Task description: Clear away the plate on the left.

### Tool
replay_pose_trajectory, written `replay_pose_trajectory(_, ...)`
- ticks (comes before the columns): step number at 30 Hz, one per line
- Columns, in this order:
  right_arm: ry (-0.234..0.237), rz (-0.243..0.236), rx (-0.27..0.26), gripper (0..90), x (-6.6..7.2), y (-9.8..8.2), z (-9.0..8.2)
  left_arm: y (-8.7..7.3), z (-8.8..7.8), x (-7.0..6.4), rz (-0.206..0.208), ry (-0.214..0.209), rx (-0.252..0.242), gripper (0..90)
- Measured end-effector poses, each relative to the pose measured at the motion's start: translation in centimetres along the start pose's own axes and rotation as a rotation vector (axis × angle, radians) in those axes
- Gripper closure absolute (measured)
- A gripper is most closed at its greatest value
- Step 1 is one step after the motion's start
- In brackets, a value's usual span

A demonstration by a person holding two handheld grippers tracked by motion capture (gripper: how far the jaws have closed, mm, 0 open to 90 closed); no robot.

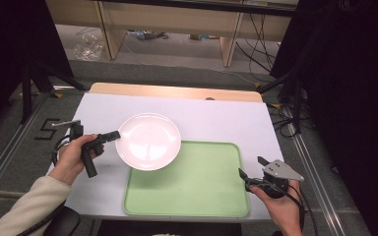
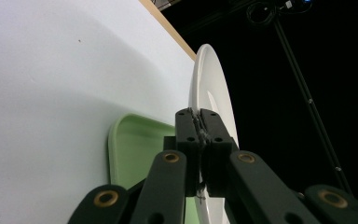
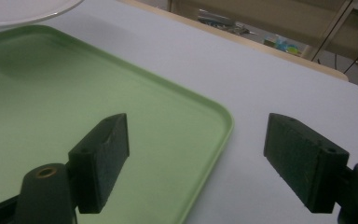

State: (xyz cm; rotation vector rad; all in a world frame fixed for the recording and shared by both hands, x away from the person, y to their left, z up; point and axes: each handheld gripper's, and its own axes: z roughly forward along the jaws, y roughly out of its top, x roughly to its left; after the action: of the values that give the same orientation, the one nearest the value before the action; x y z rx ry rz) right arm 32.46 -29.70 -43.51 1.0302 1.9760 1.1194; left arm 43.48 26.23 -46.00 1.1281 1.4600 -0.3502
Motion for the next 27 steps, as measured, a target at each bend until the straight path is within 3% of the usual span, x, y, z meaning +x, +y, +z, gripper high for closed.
replay_pose_trajectory(22, 0.006, 0.008, 0.008, 23.0, 0.0, 0.0, -0.1, -0.5, 1.1, -0.5, 0.004, -0.024, 0.006, 87.0)
replay_pose_trajectory(27, 0.004, 0.003, 0.005, 23.0, 0.0, 0.0, -0.1, -0.6, 1.2, -0.6, 0.007, -0.013, 0.025, 87.0)
